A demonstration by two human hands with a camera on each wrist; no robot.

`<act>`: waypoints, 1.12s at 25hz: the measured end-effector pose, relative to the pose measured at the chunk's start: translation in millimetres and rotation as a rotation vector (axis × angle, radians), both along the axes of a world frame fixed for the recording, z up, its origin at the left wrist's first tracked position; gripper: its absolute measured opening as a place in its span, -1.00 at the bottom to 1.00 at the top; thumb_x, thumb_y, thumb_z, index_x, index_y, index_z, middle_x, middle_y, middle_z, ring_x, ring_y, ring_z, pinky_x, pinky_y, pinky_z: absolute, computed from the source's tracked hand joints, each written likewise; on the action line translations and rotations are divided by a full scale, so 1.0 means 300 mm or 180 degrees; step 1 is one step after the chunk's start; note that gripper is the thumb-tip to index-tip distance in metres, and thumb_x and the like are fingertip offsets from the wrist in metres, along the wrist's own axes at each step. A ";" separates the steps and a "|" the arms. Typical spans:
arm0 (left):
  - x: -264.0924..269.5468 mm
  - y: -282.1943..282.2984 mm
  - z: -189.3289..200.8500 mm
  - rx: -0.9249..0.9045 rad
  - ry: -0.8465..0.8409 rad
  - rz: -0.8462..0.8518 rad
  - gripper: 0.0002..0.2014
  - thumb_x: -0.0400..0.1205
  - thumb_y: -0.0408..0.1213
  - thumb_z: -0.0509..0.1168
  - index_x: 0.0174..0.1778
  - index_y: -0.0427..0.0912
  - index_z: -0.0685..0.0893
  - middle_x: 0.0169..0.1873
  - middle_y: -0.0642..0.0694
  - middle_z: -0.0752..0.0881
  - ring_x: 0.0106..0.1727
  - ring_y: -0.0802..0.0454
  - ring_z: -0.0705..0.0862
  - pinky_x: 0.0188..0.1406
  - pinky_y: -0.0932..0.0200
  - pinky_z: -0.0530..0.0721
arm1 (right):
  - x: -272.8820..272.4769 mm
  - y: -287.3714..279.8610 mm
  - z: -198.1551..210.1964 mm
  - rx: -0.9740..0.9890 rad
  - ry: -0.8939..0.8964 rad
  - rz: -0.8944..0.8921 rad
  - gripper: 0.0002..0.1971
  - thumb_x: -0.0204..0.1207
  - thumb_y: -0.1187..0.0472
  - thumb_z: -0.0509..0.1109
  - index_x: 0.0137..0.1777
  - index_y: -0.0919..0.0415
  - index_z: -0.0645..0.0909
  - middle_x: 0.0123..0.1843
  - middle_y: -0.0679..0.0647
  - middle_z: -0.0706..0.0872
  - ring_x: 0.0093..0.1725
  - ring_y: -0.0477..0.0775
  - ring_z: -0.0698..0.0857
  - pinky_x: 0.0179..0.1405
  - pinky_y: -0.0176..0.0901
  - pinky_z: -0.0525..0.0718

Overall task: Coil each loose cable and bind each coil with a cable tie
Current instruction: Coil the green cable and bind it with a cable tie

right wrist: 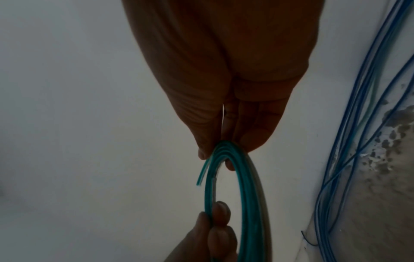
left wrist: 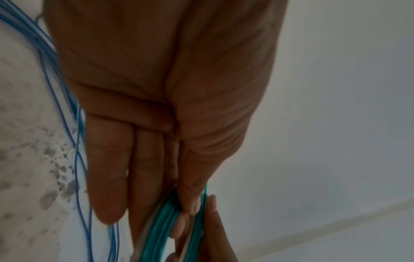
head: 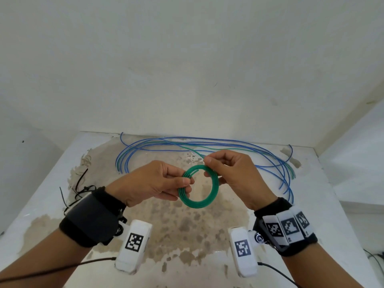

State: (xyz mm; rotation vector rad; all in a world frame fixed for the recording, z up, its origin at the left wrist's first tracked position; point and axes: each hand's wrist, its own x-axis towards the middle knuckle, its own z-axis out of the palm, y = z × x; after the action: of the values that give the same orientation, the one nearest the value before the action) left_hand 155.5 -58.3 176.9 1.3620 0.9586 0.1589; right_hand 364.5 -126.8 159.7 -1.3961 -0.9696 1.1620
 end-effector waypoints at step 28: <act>0.038 -0.044 -0.099 0.0444 0.0038 0.0351 -0.63 0.85 -0.09 0.03 -0.16 -0.17 0.58 -0.47 0.08 0.34 -0.52 0.16 0.33 -0.28 0.09 0.65 | -0.083 -0.070 -0.081 -0.0064 -0.0244 0.0472 -0.82 0.56 0.22 0.58 0.05 0.22 0.64 -0.06 0.12 0.88 -0.17 0.20 0.89 -0.32 -0.03 0.76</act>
State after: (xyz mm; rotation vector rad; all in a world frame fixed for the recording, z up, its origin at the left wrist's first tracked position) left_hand 166.8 -71.4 147.2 1.4391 1.0489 0.3065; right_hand 339.6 -147.9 135.6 -1.4125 -1.1344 1.2377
